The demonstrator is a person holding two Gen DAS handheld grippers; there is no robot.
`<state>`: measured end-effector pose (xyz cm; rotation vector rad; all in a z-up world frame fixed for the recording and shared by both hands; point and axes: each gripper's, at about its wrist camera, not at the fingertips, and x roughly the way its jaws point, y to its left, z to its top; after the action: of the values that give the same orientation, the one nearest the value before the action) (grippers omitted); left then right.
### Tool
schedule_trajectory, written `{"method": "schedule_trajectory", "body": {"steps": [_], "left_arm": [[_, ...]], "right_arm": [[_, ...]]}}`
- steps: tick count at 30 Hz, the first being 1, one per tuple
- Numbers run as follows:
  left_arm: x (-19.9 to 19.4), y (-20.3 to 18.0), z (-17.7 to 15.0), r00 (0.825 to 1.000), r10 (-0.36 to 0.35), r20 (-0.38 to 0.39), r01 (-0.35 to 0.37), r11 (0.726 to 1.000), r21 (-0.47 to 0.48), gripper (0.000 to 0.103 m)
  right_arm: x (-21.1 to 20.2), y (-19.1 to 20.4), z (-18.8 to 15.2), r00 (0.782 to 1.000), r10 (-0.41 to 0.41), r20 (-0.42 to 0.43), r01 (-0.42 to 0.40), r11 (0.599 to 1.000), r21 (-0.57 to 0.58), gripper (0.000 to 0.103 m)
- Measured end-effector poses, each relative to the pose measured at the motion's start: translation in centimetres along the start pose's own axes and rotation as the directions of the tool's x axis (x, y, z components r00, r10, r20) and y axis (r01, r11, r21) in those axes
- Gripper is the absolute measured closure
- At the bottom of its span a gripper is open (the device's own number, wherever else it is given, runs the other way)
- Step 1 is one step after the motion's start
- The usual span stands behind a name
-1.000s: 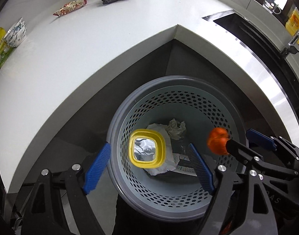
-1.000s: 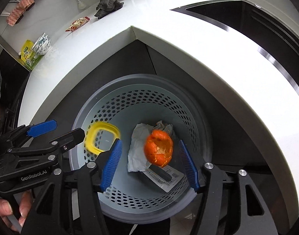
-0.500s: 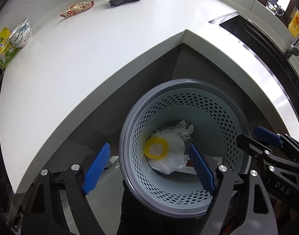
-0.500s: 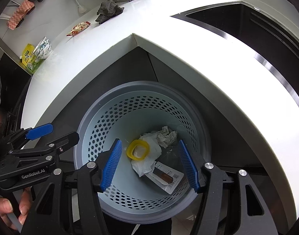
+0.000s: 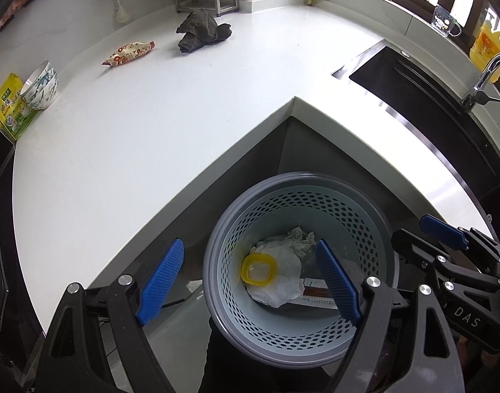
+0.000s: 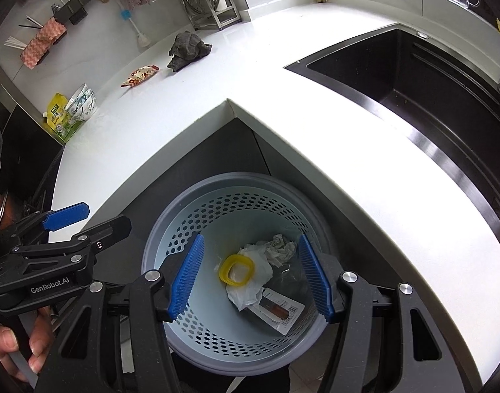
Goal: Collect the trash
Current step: 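Move both open tools back over the countertop toward the wrapper and cloth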
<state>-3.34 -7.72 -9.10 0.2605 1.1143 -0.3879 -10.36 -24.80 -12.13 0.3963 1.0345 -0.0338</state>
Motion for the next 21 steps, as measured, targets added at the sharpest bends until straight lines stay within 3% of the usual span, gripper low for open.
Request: {"method": "schedule_trajectory", "body": {"steps": [11, 21], "left_arm": [[-2.4, 0.5, 1.6, 0.998, 0.018, 0.059, -0.018, 1.0, 0.0, 0.017], [-3.9, 3.5, 3.9, 0.991, 0.065, 0.116, -0.059, 0.997, -0.054, 0.012]], "right_arm": [[-1.5, 0.4, 1.9, 0.998, 0.026, 0.052, -0.026, 1.0, -0.002, 0.044], [-1.0, 2.0, 5.0, 0.996, 0.057, 0.072, -0.057, 0.998, -0.002, 0.034]]}}
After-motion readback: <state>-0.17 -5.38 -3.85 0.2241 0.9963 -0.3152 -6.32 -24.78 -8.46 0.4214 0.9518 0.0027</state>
